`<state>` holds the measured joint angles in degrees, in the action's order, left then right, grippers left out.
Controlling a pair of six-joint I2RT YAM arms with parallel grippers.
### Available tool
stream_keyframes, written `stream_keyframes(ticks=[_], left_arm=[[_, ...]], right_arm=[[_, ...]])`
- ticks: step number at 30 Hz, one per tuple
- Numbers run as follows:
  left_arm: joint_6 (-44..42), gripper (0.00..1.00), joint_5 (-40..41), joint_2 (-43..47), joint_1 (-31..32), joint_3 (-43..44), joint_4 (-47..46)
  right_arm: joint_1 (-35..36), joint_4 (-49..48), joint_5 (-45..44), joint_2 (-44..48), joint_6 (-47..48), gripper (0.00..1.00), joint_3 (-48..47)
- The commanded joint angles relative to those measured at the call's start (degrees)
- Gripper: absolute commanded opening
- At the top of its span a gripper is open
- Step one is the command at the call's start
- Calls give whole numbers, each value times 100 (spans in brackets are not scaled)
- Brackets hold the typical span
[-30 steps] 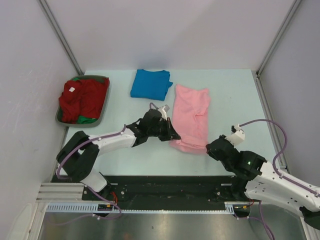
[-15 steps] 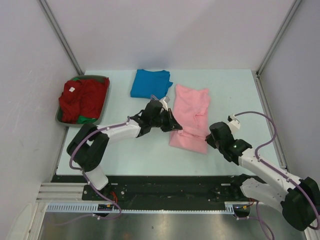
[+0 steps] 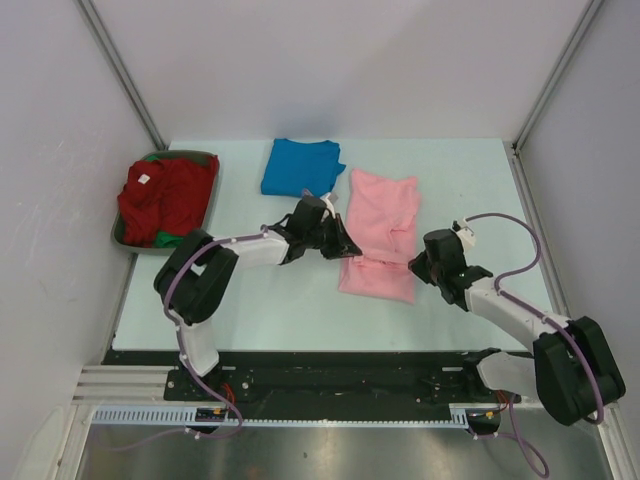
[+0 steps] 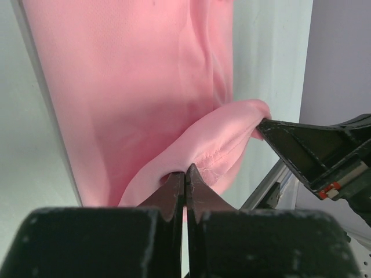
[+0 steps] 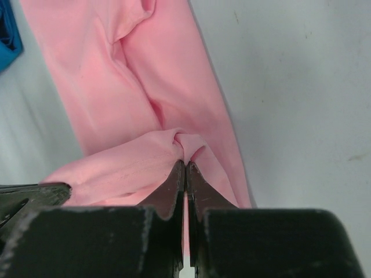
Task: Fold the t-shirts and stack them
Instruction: Fold the tshirt
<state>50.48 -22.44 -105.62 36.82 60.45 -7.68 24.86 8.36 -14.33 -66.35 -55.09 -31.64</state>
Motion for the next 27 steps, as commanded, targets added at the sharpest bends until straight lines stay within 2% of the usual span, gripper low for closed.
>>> stream_keyframes(ticks=[1,3,4,5,7,8,9,10,11,15,17,20,21,22,25,27], left_arm=[[-64,0,-147,-221,-192,459,-269],[-91,1,-182,-336,-297,704,-243],[-82,3,-191,-449,-342,792,-234],[-73,19,-200,-494,-394,880,-242],[-29,38,-252,-625,-596,1214,-339],[-21,58,-235,-757,-684,1363,-348],[14,99,-270,-1002,-928,1930,-304],[49,100,-279,-1074,-1087,2319,-208],[67,100,-322,-1109,-1159,2471,-199],[50,100,-314,-847,-1344,2586,-191],[-134,100,-305,-531,-1327,2368,-85],[-328,100,-218,100,-1230,1517,21],[-363,100,-148,251,-1195,1270,134],[-433,100,-86,436,-1142,772,144],[-495,100,-41,1016,-1019,-213,162],[-513,100,-41,1375,-949,-646,118]], right_arm=[[-314,-764,316,-518,227,0,-141],[-438,-1018,378,-712,297,0,-272],[-499,-1203,439,-791,288,6,-334],[-630,-1327,448,-1001,288,12,-395],[-780,-1800,475,-1256,289,26,-650],[-955,-1977,518,-1554,288,37,-781],[-1122,-2492,640,-1905,236,50,-1261],[-1246,-2610,720,-2195,201,63,-1457],[-1299,-2751,869,-2303,148,69,-1772],[-1326,-2893,747,-2357,218,78,-2074],[-1317,-2605,651,-2147,358,81,-2074],[-1230,-1851,598,-1743,849,83,-2083],[-1186,-1612,546,-1646,1147,87,-2075],[-1098,-1366,449,-1523,1315,100,-2074],[-721,-198,-234,-1145,1833,100,-2013],[-519,-28,-325,-751,1940,100,-1821]])
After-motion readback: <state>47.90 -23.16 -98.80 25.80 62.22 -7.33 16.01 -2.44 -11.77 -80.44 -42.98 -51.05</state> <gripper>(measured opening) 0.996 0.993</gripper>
